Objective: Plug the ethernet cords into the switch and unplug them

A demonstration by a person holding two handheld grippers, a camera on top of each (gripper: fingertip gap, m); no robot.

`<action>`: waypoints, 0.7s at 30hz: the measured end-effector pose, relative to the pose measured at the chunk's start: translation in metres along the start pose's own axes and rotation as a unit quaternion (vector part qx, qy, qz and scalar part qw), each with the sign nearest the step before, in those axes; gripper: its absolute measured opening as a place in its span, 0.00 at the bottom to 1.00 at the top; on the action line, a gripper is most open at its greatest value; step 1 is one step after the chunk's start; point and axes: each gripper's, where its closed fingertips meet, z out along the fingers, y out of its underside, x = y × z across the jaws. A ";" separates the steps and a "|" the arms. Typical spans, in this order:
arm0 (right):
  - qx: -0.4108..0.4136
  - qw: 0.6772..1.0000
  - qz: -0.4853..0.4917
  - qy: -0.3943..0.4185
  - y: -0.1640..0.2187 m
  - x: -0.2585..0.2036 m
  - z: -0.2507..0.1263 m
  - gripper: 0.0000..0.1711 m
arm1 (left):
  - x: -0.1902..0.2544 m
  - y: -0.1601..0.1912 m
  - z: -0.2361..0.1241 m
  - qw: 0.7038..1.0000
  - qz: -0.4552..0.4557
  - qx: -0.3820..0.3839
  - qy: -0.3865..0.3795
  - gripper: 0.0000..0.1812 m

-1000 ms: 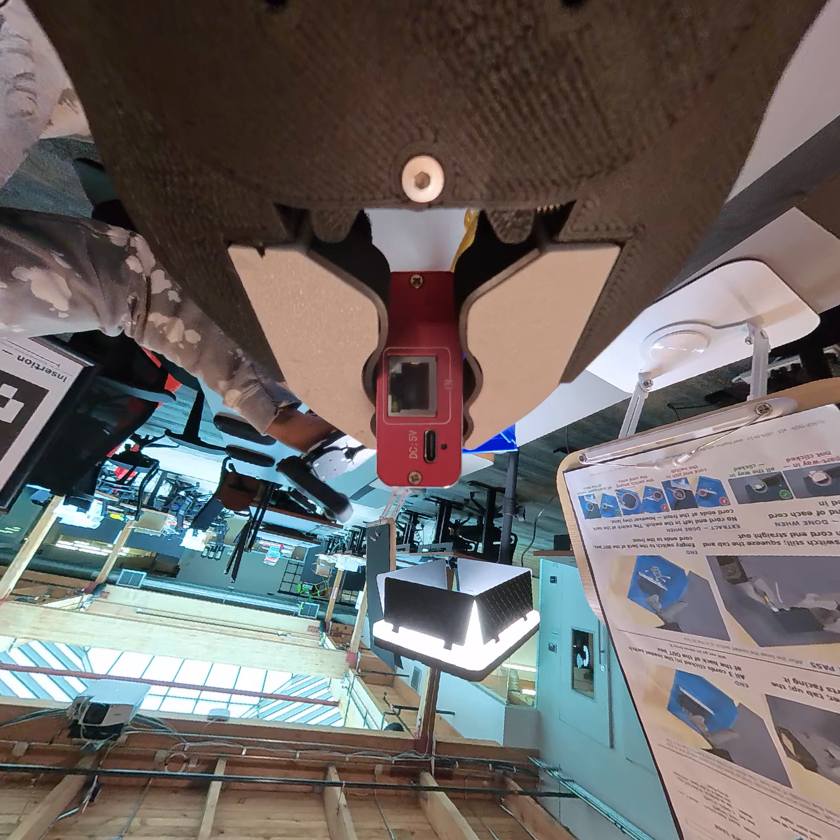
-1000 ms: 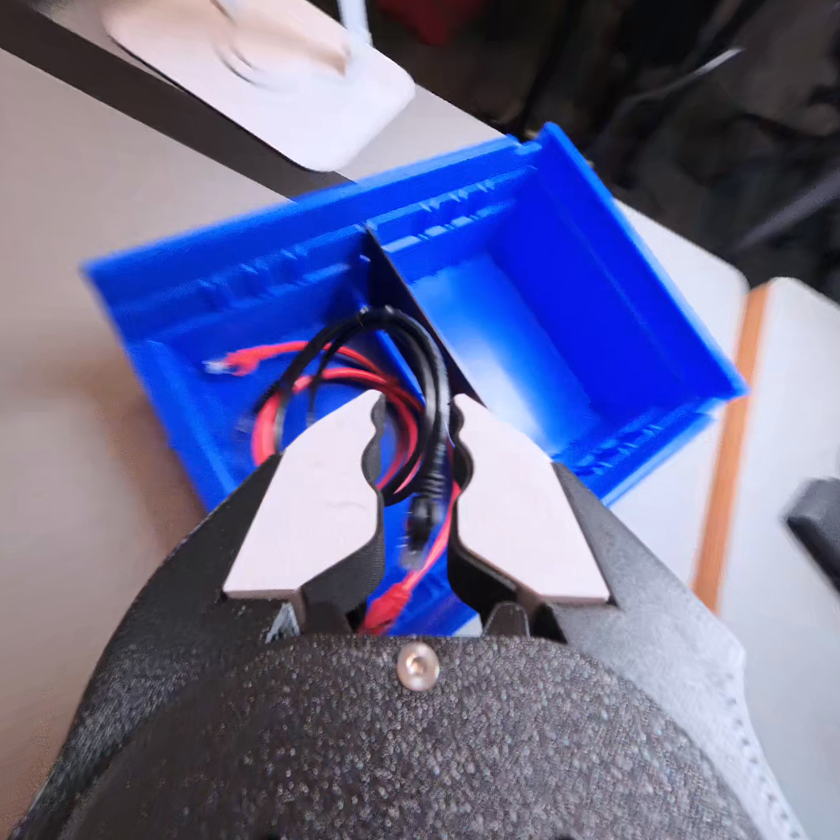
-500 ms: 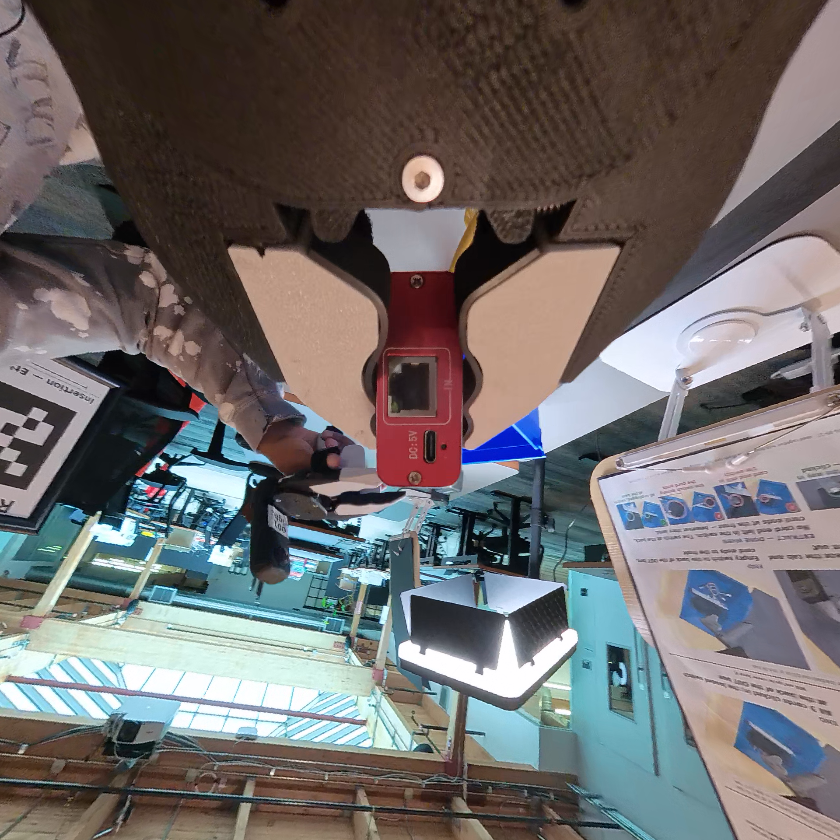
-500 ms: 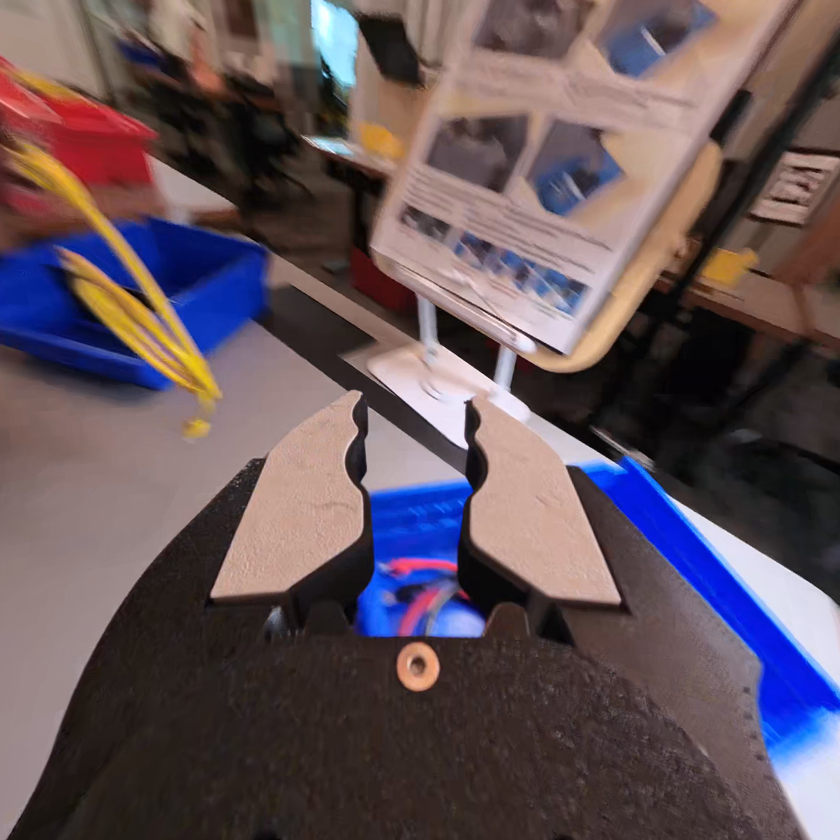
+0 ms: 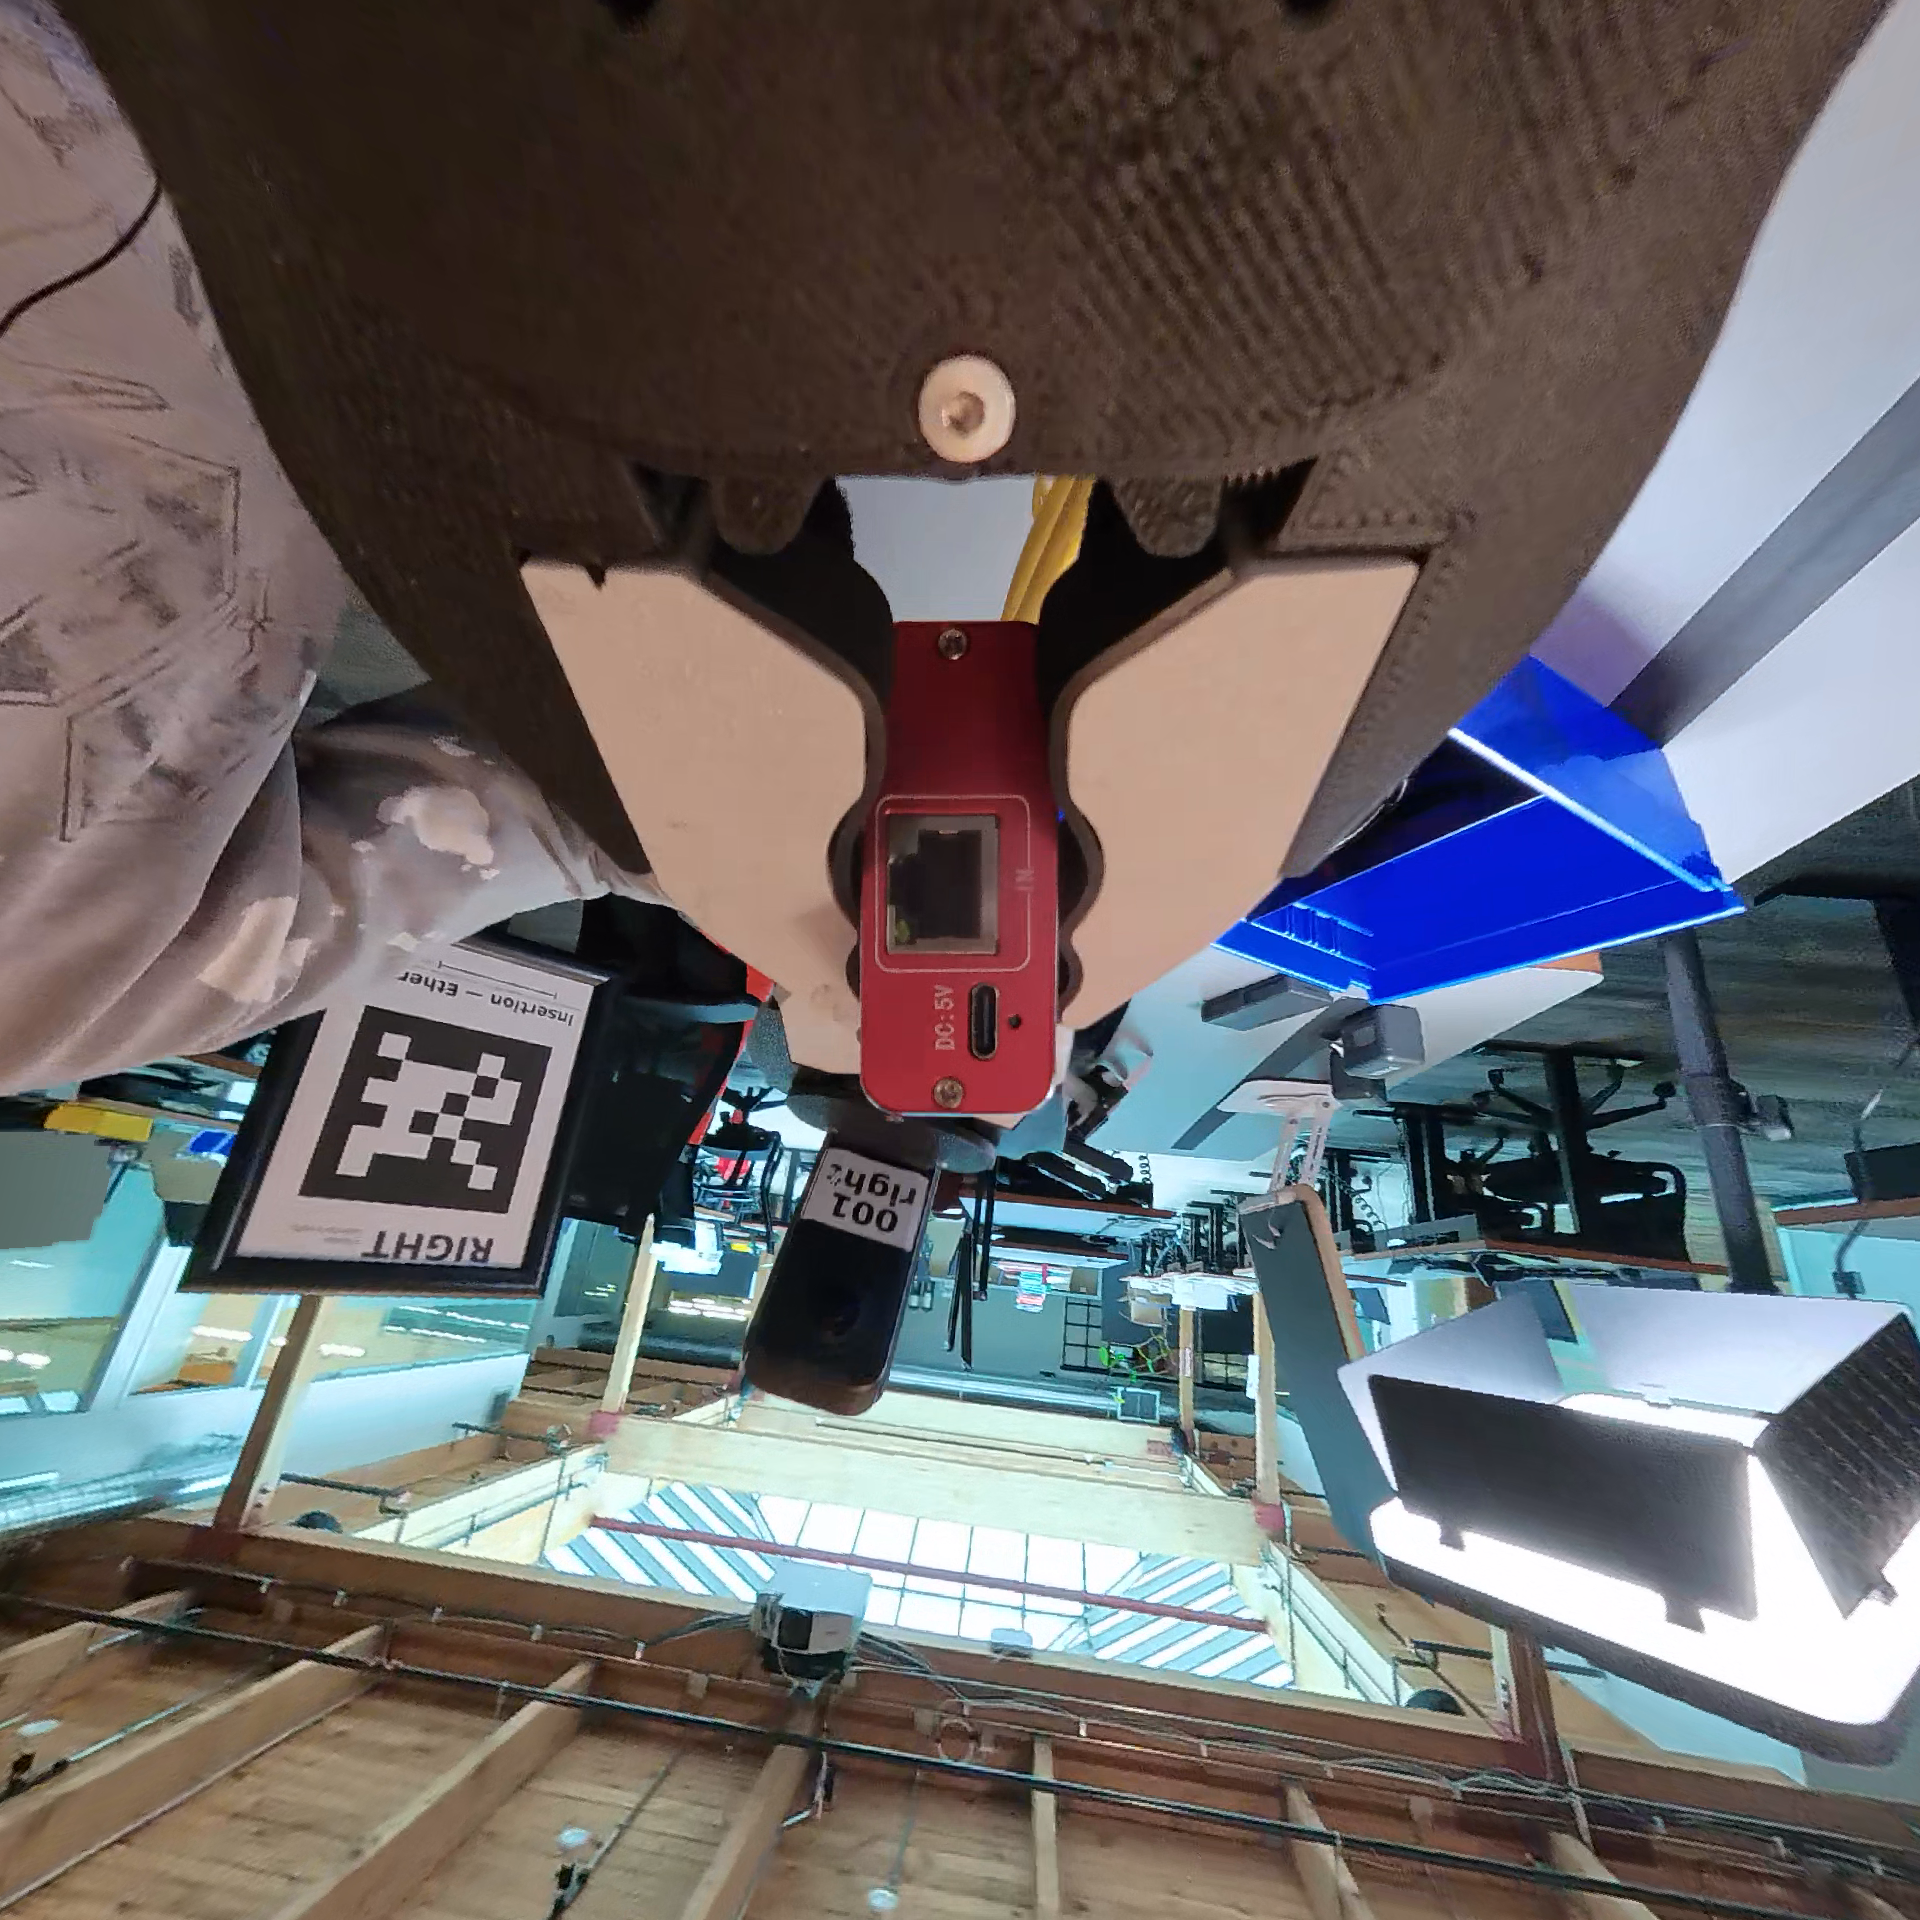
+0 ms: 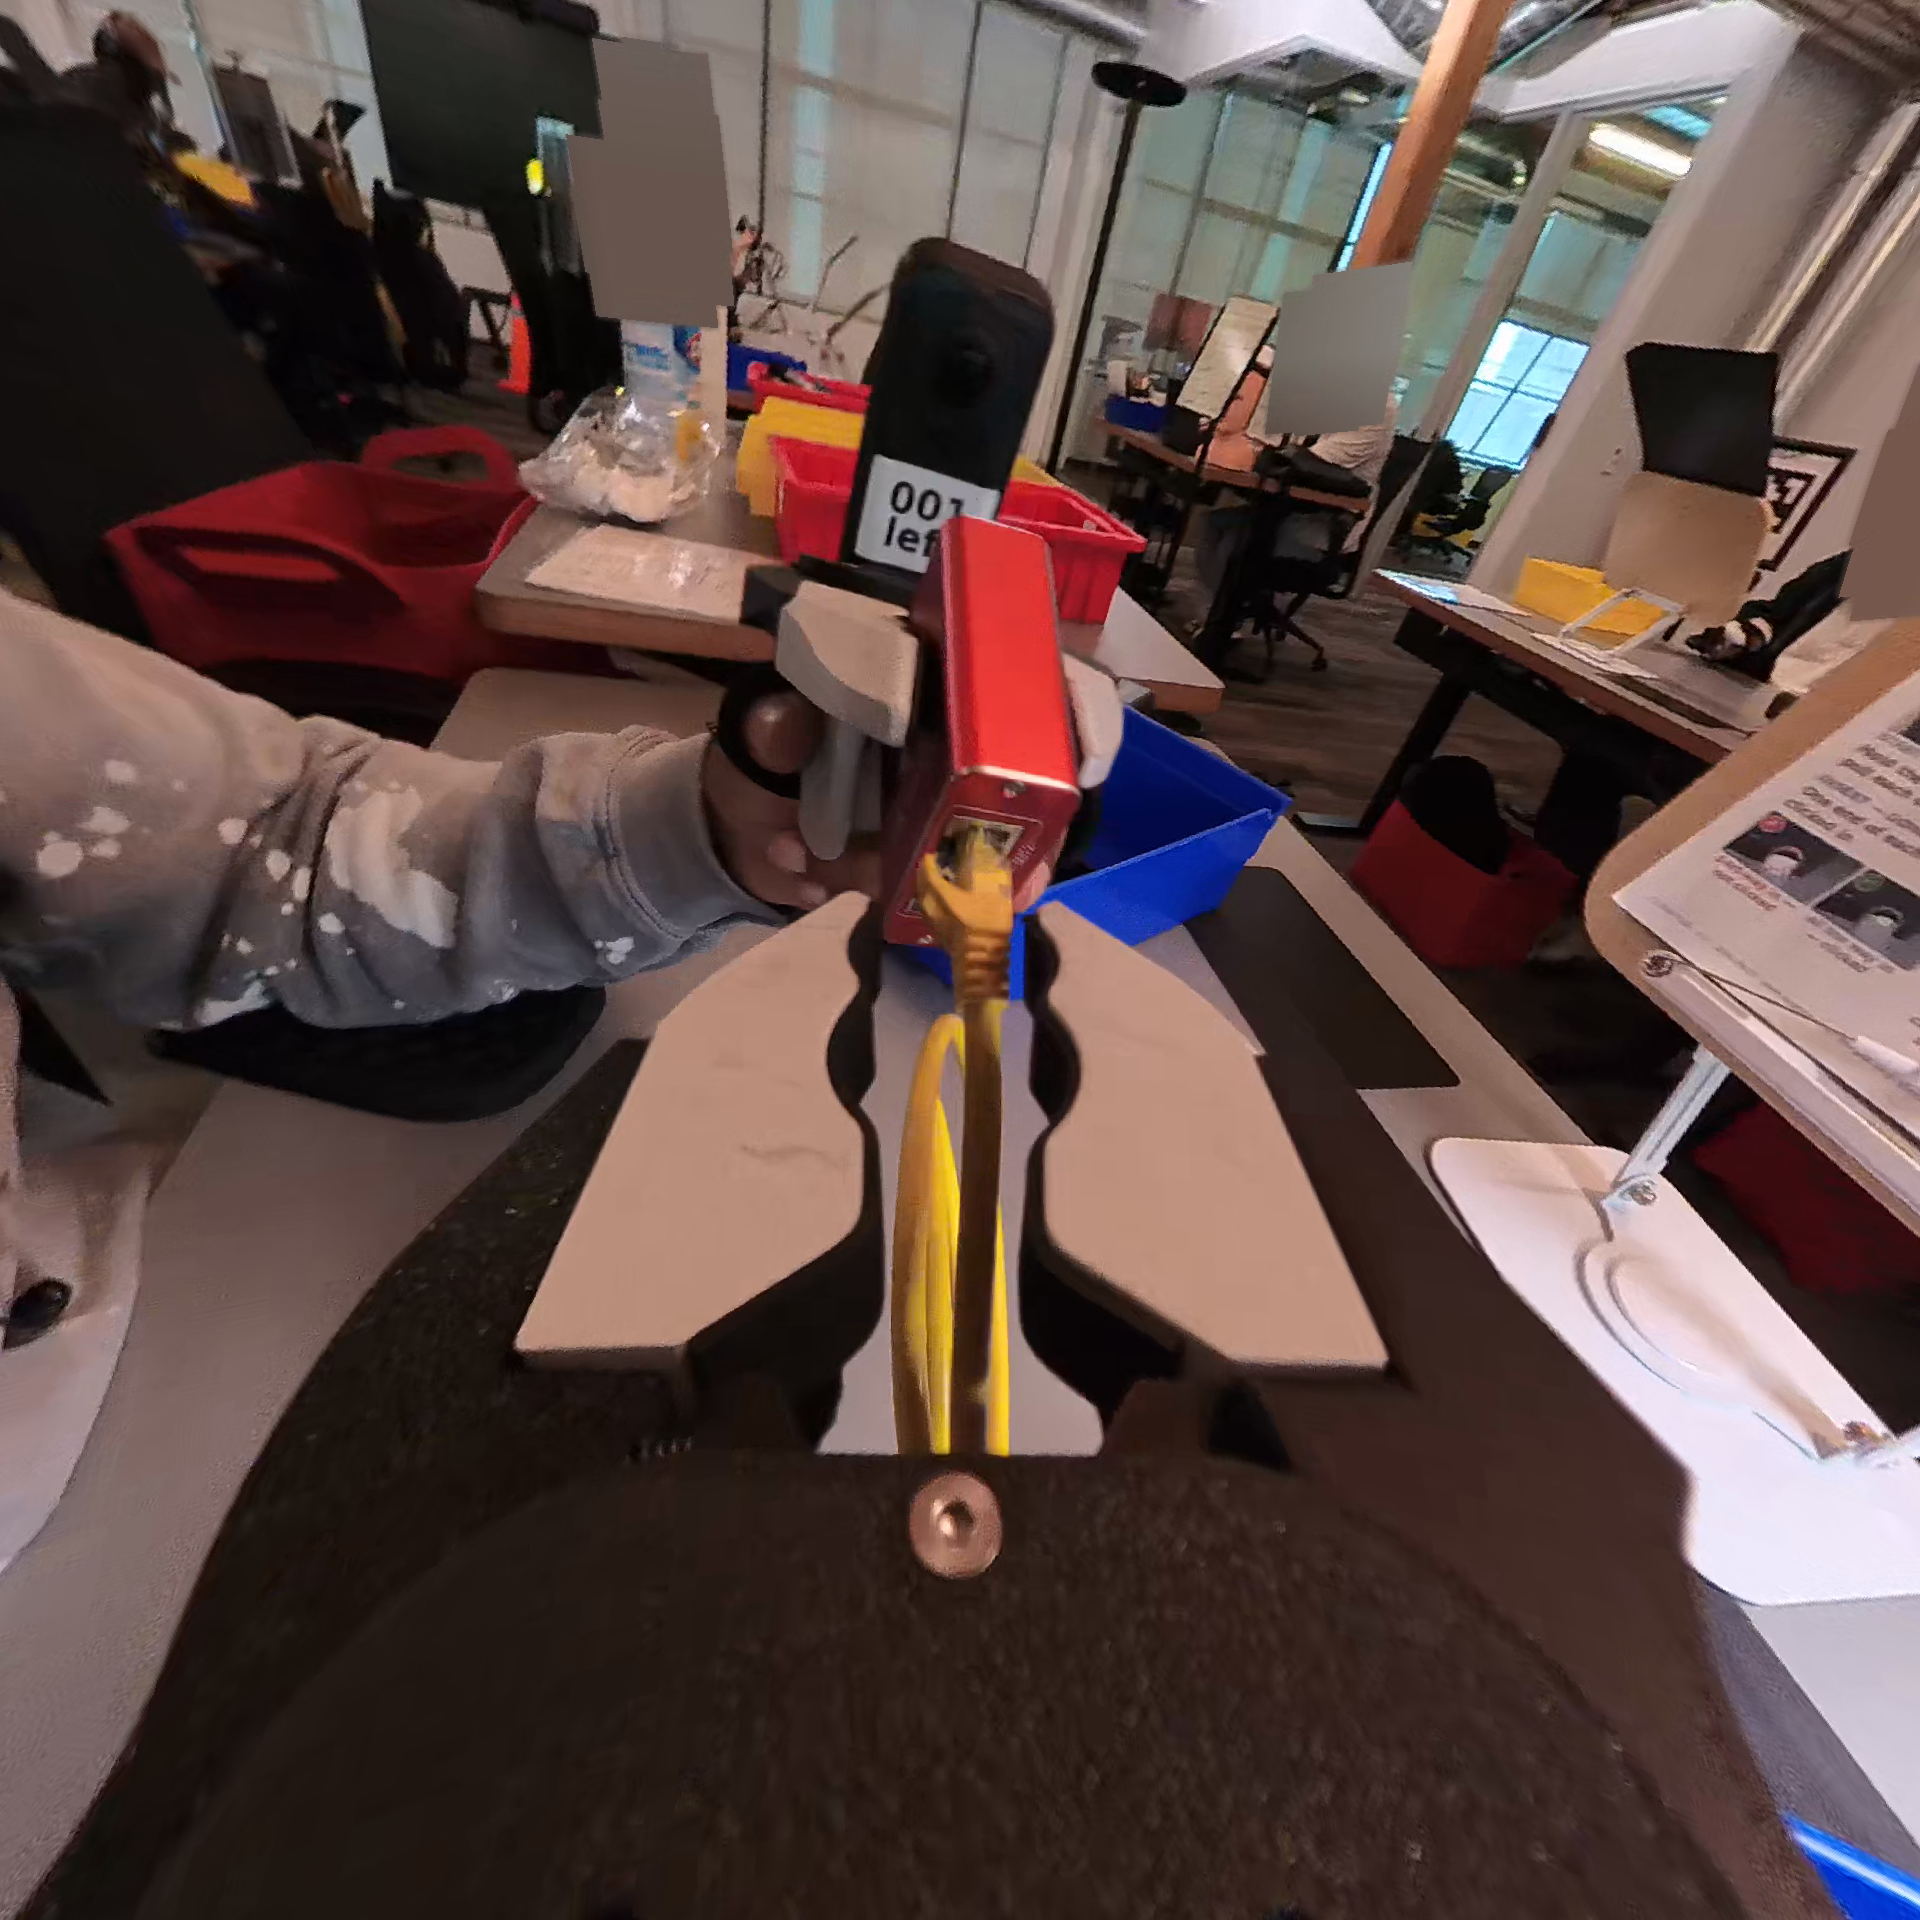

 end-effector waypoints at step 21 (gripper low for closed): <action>-0.034 0.999 0.021 -0.009 0.001 -0.002 -0.010 0.10 | 0.002 0.020 0.007 0.993 0.072 -0.088 -0.031 0.17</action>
